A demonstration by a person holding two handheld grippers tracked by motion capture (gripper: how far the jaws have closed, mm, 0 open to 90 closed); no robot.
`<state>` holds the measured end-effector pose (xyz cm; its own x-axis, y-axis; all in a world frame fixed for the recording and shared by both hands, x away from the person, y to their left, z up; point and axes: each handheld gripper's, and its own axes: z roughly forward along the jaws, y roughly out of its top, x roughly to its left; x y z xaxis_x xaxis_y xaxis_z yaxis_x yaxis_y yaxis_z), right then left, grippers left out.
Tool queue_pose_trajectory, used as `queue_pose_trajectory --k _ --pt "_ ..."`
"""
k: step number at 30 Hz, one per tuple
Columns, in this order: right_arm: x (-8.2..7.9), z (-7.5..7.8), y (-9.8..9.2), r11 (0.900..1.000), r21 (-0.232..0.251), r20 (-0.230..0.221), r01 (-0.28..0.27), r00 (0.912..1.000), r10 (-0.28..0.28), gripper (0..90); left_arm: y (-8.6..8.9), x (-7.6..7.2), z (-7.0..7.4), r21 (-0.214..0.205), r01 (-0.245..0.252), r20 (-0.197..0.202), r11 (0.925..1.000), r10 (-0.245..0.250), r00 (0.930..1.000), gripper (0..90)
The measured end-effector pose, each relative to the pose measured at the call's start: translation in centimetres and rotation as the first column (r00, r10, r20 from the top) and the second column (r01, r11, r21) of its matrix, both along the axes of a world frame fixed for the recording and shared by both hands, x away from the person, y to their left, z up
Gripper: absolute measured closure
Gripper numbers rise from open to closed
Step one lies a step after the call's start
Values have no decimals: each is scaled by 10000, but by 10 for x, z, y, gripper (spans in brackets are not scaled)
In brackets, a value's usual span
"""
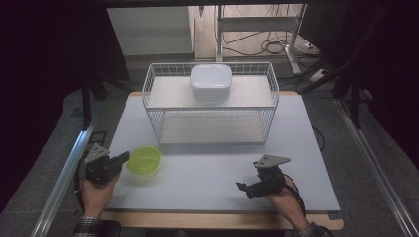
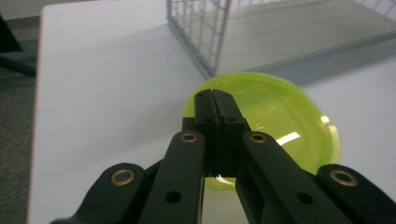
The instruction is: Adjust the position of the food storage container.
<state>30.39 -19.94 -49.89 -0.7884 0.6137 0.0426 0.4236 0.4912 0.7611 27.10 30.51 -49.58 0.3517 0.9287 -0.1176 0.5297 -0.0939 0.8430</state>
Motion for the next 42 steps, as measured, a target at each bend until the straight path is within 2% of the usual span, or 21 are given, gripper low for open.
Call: queue_pose_trajectory --k 5,11,15,22,30,36,42 --pt "0 -1 2 9999 -143 -24 -62 10000 61 21 8 8 -9 156 -335 -326 9993 340 9989 900" --pt "0 -2 2 9998 -176 -54 -75 10000 74 23 7 14 -16 375 -572 -779 9977 599 9952 900" --pt "0 -3 3 9994 -305 -79 -146 9999 144 25 4 17 -20 587 -513 -1058 9970 573 9927 900" --pt "0 -5 4 9986 -500 -147 -177 9997 170 27 -3 17 -22 745 -440 -1199 9963 527 9914 900" --pt "0 -6 5 9981 -591 -197 -194 9996 183 27 -14 16 -21 606 -188 -1266 9980 264 9916 900" --pt "0 -7 6 9978 -630 -237 -220 9995 206 27 -28 14 -20 673 141 -1272 9976 -55 9919 900" --pt "0 -9 7 9973 -684 -296 -249 9993 229 27 -43 14 -21 497 610 -1403 9969 -535 9887 900"
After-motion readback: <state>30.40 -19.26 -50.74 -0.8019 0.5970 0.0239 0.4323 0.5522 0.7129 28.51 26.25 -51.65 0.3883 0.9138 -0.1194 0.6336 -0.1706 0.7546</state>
